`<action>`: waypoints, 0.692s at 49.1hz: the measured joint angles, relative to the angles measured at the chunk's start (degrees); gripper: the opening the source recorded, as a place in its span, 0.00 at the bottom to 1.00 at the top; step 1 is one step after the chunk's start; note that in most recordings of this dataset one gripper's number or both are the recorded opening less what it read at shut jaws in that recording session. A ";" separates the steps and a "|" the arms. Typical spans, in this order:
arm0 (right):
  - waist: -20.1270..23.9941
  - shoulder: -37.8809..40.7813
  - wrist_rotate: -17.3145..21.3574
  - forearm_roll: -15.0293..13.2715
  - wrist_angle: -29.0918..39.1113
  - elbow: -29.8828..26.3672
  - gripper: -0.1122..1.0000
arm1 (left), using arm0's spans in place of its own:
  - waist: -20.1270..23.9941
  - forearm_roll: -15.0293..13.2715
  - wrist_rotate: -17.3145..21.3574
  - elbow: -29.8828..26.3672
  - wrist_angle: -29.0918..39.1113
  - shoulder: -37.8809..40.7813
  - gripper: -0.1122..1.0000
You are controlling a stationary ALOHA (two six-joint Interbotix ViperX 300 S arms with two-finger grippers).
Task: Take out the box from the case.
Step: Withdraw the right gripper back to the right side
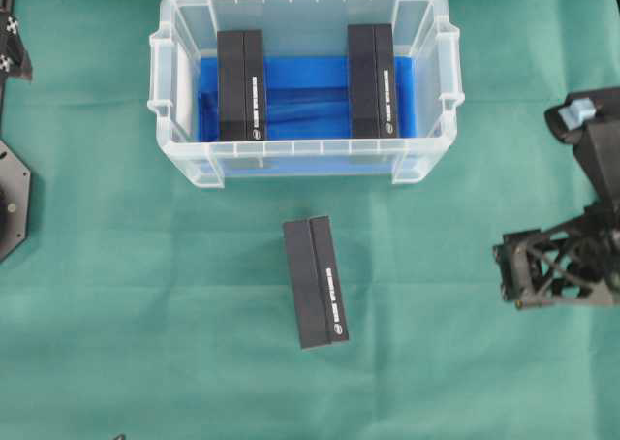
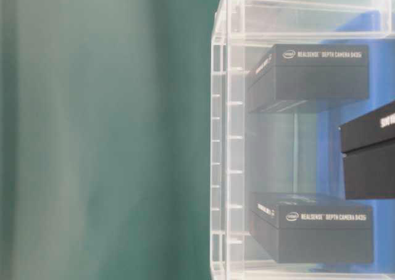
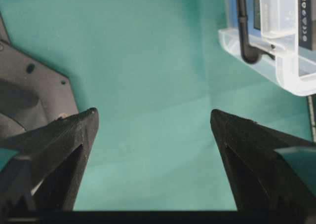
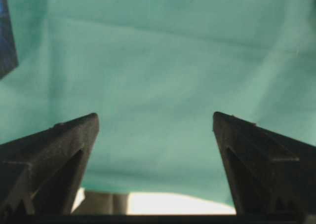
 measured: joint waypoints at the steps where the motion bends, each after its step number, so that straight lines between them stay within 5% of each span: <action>1: -0.79 -0.35 -0.97 -0.09 -0.09 0.44 0.94 | 0.00 0.00 0.00 0.00 0.00 0.00 0.95; 18: -24.17 -6.68 -25.93 -0.53 -3.16 7.29 0.94 | -0.09 0.09 -0.18 0.00 -0.35 1.23 0.95; 34: -42.71 -7.82 -43.86 0.09 -4.66 8.70 0.94 | 0.00 0.00 -0.18 0.00 -0.35 1.49 0.95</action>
